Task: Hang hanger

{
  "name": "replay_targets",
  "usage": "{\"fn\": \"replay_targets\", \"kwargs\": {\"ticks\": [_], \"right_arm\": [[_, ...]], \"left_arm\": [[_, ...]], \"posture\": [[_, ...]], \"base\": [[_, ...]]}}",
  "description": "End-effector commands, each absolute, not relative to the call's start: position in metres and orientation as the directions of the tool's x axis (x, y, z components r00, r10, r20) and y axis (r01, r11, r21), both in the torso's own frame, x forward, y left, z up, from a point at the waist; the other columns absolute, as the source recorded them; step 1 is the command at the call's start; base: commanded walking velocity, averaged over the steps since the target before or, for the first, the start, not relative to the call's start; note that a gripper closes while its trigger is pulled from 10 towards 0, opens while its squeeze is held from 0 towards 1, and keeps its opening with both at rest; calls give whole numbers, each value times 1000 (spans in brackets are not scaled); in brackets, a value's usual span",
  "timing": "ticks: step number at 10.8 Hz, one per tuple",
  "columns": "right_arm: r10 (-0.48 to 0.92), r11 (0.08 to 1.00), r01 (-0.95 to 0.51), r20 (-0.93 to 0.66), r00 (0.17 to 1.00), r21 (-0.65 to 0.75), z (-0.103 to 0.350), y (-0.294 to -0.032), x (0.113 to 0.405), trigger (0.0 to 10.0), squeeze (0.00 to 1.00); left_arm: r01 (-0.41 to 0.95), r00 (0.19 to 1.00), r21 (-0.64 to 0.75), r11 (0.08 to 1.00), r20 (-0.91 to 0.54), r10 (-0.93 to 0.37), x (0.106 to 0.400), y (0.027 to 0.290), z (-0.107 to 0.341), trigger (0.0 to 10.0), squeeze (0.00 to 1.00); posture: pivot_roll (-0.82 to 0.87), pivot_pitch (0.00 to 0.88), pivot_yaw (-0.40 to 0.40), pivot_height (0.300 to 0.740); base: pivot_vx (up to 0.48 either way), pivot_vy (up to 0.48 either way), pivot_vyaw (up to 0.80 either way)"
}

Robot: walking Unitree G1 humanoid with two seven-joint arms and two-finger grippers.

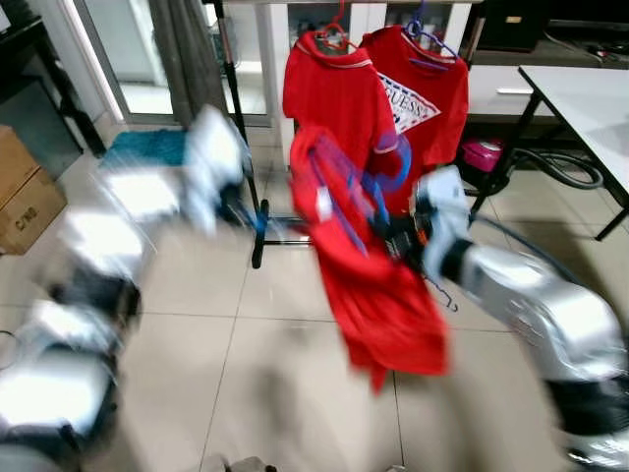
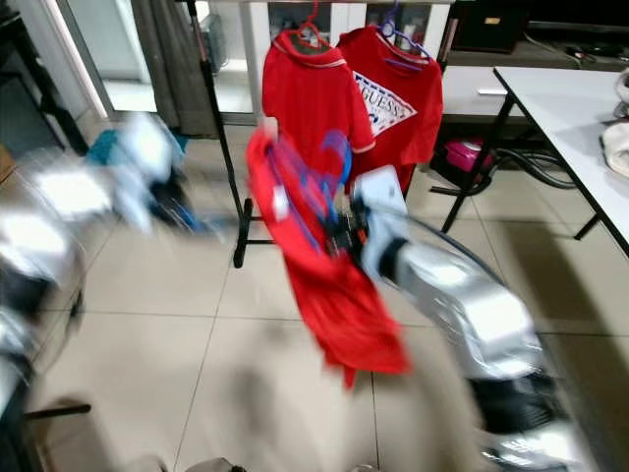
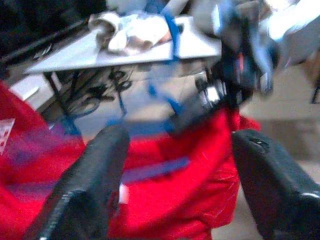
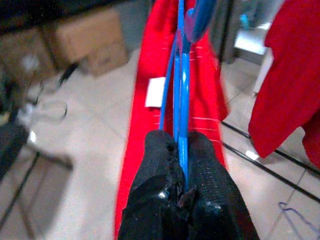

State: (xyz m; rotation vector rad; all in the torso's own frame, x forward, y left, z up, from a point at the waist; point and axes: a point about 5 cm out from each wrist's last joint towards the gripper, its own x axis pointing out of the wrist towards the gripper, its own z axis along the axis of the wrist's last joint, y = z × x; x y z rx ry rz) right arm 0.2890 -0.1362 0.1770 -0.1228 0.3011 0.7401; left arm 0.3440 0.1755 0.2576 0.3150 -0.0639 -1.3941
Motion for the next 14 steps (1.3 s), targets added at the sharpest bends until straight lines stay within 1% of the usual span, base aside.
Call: {"fn": "replay_targets", "kwargs": {"ticks": [1, 2, 3, 4, 5, 6, 7, 8, 9, 11, 14], "right_arm": [[712, 658, -750, -268, 649, -67, 190, -129, 283, 10000, 0], [748, 585, -802, -300, 592, -121, 194, -130, 279, 10000, 0], [778, 525, -836, -309, 547, -158, 199, -129, 275, 10000, 0], [803, 475, -862, -314, 506, -175, 202, -126, 270, 10000, 0], [820, 437, -880, -321, 474, -184, 204, -124, 266, 10000, 0], [847, 374, -908, -330, 418, -192, 205, -120, 259, 10000, 0], [853, 345, -917, -343, 395, -198, 204, -119, 256, 10000, 0], [852, 318, -925, -363, 376, -210, 202, -117, 254, 10000, 0], [849, 309, -926, -374, 372, -218, 201, -116, 253, 10000, 0], [847, 310, -925, -377, 374, -222, 200, -116, 252, 10000, 0], [848, 301, -926, -380, 368, -227, 200, -116, 253, 10000, 0]], "left_arm": [[962, 155, 251, 110, -165, -974, 344, 181, 264, 10000, 1000], [960, 145, 274, 66, -278, -949, 346, 187, 269, 10000, 1000], [963, 105, 270, 7, -349, -931, 345, 186, 266, 10000, 0], [967, 52, 252, -49, -380, -923, 343, 179, 261, 10000, 0], [965, 20, 247, -86, -398, -917, 343, 173, 256, 10000, 0], [960, -22, 247, -135, -414, -910, 344, 161, 250, 10000, 0], [956, -39, 246, -157, -426, -904, 346, 154, 247, 10000, 0], [949, -71, 245, -196, -441, -895, 346, 143, 242, 2980, 0], [939, -92, 257, -230, -454, -886, 346, 136, 238, 0, 0], [931, -130, 243, -273, -476, -870, 342, 128, 230, 0, 0], [926, -143, 233, -299, -516, -845, 341, 127, 223, 0, 0]], "posture": [[-123, 0, 56, 740], [-114, 0, 55, 740], [-113, 0, 56, 740], [-115, 0, 57, 740], [-118, 0, 57, 740], [-129, 0, 62, 740], [-133, 0, 64, 740], [-139, 0, 70, 740], [-139, 0, 70, 740], [-147, 0, 74, 740], [-144, 0, 70, 740]], "base": [[0, 0, 0], [0, 0, 0], [0, 0, 0], [0, 0, 0], [0, 0, 0], [0, 0, 0], [0, 0, 0], [0, 0, 0], [0, 0, 0], [0, 0, 0], [0, 0, 0]]}}
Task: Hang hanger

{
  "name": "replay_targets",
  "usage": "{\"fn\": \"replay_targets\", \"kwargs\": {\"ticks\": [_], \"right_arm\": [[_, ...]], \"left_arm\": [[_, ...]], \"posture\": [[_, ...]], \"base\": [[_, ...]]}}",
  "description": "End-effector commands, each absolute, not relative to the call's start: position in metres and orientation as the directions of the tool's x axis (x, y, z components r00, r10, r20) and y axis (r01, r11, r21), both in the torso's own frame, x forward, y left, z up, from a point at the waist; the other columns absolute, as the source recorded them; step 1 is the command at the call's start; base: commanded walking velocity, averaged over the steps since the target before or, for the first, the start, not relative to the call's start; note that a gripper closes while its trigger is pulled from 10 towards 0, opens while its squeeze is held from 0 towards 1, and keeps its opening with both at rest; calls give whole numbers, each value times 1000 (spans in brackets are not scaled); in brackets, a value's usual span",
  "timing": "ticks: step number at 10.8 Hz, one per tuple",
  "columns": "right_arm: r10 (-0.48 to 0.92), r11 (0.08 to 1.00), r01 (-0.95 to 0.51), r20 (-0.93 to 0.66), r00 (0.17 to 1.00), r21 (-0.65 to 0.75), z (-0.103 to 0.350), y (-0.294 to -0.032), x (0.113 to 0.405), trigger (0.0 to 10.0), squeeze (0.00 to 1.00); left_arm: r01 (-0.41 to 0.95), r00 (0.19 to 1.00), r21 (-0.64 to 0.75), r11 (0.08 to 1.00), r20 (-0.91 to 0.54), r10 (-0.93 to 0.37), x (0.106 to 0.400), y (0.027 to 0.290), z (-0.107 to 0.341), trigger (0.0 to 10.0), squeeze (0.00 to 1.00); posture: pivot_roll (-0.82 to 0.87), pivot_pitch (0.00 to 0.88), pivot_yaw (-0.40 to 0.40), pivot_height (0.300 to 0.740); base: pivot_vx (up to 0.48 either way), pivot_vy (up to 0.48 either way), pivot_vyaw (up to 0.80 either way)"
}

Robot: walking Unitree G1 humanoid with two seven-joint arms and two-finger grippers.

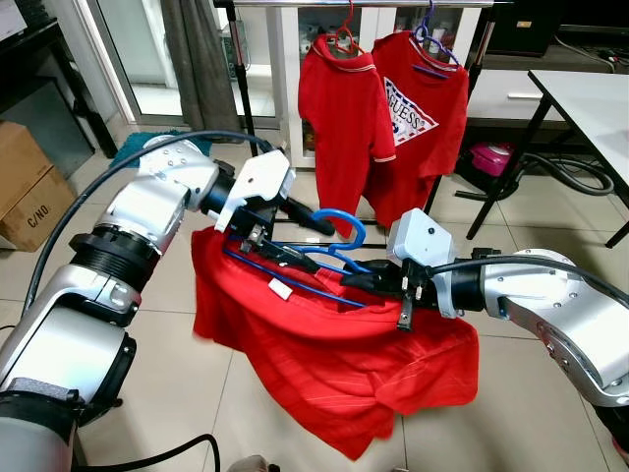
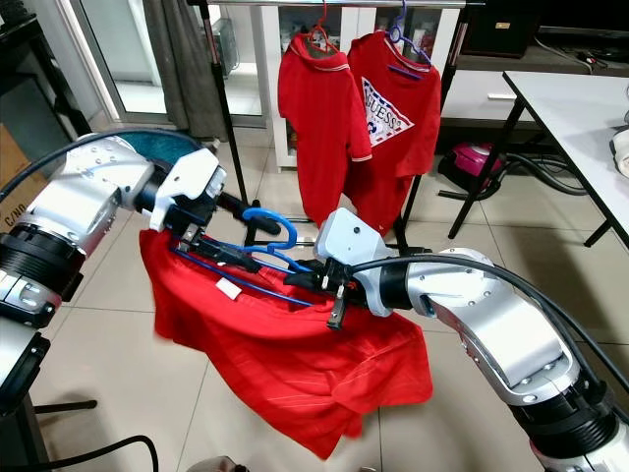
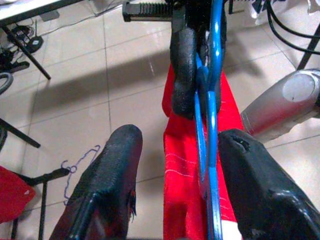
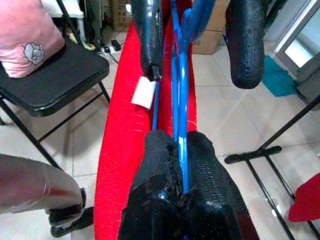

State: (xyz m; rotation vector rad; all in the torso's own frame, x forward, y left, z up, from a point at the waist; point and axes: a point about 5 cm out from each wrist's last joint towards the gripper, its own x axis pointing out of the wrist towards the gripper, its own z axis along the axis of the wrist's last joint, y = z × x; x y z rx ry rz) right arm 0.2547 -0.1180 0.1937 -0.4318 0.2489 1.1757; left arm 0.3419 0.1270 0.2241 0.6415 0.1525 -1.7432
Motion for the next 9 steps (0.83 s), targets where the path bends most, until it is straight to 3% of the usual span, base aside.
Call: {"fn": "replay_targets", "kwargs": {"ticks": [1, 9], "right_arm": [[850, 297, -928, -381, 365, -227, 200, -115, 254, 10000, 0], [852, 297, -928, -377, 364, -225, 202, -116, 256, 10000, 0]], "left_arm": [[928, -140, 227, -296, -522, -841, 341, 127, 222, 0, 0], [931, -81, 245, -270, -583, -808, 344, 123, 205, 0, 0]], "posture": [[-140, 0, 65, 740], [-146, 0, 63, 740]], "base": [[0, 0, 0], [0, 0, 0]]}}
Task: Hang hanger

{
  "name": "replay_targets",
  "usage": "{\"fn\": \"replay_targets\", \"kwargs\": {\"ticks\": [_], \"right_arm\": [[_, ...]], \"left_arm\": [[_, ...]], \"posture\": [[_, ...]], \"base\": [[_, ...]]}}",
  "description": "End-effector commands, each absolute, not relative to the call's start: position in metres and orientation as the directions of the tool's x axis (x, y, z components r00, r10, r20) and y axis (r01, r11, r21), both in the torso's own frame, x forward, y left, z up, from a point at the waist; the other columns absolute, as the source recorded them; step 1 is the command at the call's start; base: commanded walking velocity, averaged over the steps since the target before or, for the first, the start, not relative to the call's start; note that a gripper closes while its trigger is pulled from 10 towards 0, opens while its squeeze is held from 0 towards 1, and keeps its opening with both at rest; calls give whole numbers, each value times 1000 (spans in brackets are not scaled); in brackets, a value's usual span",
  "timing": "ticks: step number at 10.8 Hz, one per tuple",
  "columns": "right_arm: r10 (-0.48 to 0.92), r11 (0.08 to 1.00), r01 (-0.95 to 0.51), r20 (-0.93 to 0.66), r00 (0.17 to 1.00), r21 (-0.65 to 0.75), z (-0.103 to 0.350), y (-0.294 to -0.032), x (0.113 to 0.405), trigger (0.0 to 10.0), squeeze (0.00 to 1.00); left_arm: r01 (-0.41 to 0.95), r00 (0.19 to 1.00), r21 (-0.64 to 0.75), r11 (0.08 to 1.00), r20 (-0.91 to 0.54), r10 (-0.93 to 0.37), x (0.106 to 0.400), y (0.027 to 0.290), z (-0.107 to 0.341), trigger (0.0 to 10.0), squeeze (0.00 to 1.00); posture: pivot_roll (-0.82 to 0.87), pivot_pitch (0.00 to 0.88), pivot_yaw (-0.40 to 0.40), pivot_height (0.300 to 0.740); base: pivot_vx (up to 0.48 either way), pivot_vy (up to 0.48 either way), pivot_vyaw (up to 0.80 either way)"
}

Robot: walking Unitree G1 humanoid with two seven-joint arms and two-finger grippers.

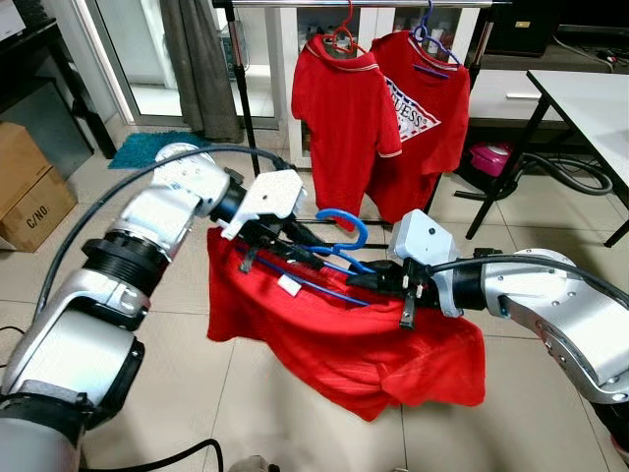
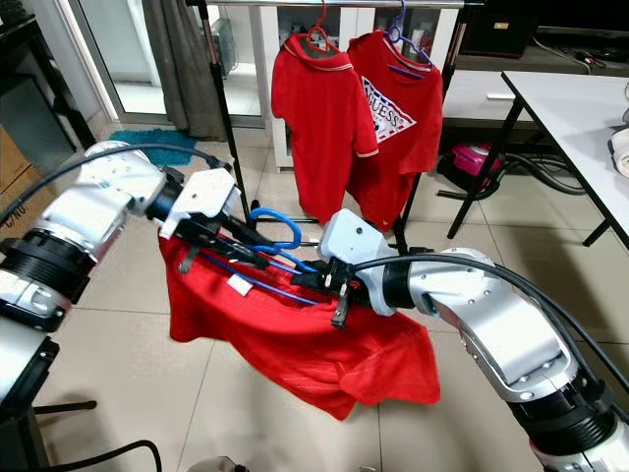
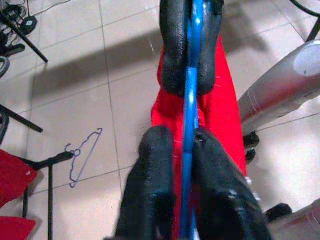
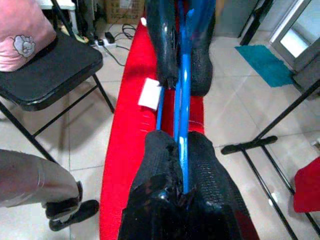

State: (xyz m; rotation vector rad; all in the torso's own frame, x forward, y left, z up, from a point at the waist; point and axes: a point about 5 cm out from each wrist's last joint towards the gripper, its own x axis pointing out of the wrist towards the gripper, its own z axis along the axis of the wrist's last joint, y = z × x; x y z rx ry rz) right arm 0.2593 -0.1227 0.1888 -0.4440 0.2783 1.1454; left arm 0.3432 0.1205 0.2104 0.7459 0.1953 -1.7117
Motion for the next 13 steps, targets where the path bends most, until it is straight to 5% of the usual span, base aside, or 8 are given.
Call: {"fn": "replay_targets", "kwargs": {"ticks": [1, 4, 5, 6, 11, 12, 13], "right_arm": [[854, 297, -929, -374, 363, -221, 202, -115, 256, 10000, 0], [861, 298, -938, -375, 345, -179, 200, -116, 253, 10000, 0], [863, 299, -940, -373, 341, -165, 199, -116, 253, 10000, 839], [865, 302, -940, -370, 339, -157, 200, -116, 254, 10000, 1000], [845, 375, -893, -306, 439, -249, 221, -135, 261, 10000, 1000], [848, 340, -892, -313, 428, -299, 226, -140, 257, 10000, 51], [834, 231, -905, -406, 373, -357, 218, -139, 247, 10000, 0]], "left_arm": [[938, -56, 249, -242, -580, -813, 345, 123, 202, 0, 0], [947, -60, 238, -217, -531, -845, 343, 127, 202, 0, 0], [950, -65, 233, -209, -508, -859, 343, 129, 204, 0, 0], [952, -63, 229, -201, -497, -866, 342, 132, 205, 0, 0], [988, 87, 156, 7, -512, -855, 351, 161, 192, 0, 0], [988, 112, 146, 43, -506, -855, 353, 166, 192, 0, 0], [990, 101, 134, 40, -488, -867, 352, 167, 194, 0, 0]], "posture": [[-146, 0, 65, 740], [-146, 0, 63, 740], [-145, 0, 59, 740], [-145, 0, 57, 740], [-146, 0, 51, 740], [-148, 0, 51, 740], [-148, 0, 51, 740]], "base": [[0, 0, 0], [0, 0, 0], [0, 0, 0], [0, 0, 0], [0, 0, 0], [0, 0, 0], [0, 0, 0]]}}
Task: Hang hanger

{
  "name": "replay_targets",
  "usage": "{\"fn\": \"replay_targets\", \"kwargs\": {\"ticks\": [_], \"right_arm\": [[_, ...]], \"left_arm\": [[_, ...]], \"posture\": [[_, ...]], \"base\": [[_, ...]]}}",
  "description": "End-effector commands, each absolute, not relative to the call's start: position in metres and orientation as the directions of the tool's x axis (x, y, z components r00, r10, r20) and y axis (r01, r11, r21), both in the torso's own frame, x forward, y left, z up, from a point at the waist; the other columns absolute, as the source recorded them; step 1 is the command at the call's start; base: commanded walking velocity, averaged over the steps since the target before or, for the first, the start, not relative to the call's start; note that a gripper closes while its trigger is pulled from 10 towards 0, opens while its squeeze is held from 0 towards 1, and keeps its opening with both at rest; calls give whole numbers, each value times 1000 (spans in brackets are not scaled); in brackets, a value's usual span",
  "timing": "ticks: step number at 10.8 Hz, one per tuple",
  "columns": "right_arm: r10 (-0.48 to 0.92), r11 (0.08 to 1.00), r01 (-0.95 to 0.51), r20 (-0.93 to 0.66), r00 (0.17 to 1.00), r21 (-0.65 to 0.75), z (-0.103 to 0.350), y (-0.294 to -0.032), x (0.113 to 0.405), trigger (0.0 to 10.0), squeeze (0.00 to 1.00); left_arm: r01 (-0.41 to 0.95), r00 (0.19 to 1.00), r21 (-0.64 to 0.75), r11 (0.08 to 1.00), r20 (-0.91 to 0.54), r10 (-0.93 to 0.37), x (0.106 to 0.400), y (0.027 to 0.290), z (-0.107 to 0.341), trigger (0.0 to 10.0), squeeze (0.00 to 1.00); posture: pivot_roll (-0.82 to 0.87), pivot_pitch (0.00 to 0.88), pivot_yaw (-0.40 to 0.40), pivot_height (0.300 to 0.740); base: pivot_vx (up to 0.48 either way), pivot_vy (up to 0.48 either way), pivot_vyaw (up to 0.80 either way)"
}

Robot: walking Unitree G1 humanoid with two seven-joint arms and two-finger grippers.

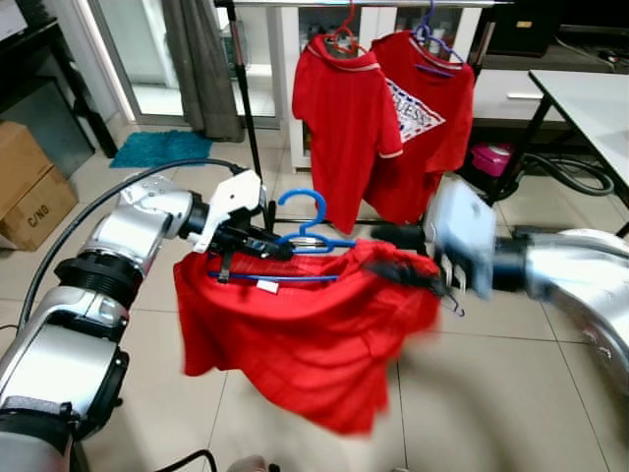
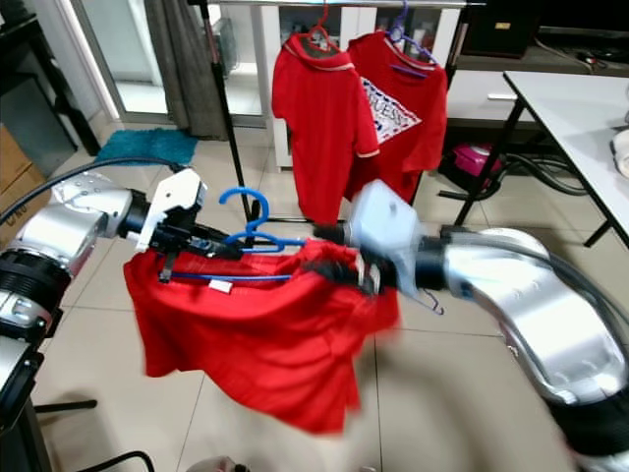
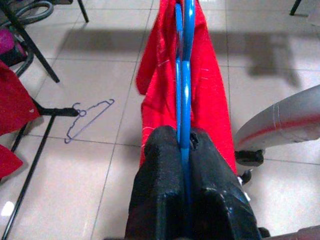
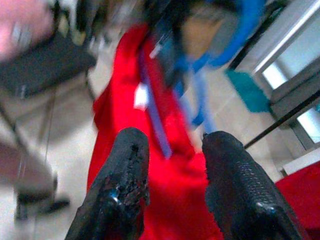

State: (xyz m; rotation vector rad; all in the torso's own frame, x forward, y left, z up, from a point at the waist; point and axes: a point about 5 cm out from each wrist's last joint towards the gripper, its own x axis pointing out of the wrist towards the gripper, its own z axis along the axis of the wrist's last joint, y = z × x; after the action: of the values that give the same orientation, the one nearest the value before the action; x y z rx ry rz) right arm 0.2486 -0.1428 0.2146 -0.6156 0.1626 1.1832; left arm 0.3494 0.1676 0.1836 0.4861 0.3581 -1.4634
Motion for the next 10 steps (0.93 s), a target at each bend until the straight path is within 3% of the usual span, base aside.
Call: {"fn": "replay_targets", "kwargs": {"ticks": [1, 4, 6, 7, 8, 9, 10], "right_arm": [[818, 190, -901, -444, 364, -389, 205, -132, 246, 10000, 0], [810, 189, -836, -399, 430, -515, 199, -115, 255, 10000, 0], [749, 131, -760, -438, 496, -637, 184, -116, 264, 10000, 0], [734, 110, -742, -450, 509, -661, 179, -120, 265, 7843, 0], [732, 98, -726, -445, 516, -680, 178, -123, 266, 7961, 0], [735, 80, -699, -432, 523, -711, 178, -123, 267, 5961, 0], [734, 62, -672, -422, 531, -738, 176, -124, 269, 6431, 0]], "left_arm": [[993, 72, 112, 23, -456, -887, 350, 164, 198, 0, 0], [995, 41, 95, 0, -427, -903, 349, 158, 201, 0, 0], [997, 4, 72, -27, -398, -917, 347, 154, 208, 0, 0], [998, -6, 57, -29, -378, -926, 347, 155, 211, 0, 0], [998, -10, 48, -30, -374, -927, 346, 156, 213, 0, 0], [999, -16, 36, -32, -371, -928, 345, 156, 213, 0, 0], [999, -23, 26, -35, -366, -930, 345, 156, 214, 0, 0]], "posture": [[-147, 0, 48, 740], [-146, 0, 49, 740], [-144, 0, 49, 740], [-144, 0, 47, 740], [-146, 0, 47, 740], [-148, 0, 47, 740], [-148, 0, 44, 740]], "base": [[0, 0, 0], [0, 0, 0], [0, 0, 0], [0, 0, 0], [0, 0, 0], [0, 0, 0], [0, 0, 0]]}}
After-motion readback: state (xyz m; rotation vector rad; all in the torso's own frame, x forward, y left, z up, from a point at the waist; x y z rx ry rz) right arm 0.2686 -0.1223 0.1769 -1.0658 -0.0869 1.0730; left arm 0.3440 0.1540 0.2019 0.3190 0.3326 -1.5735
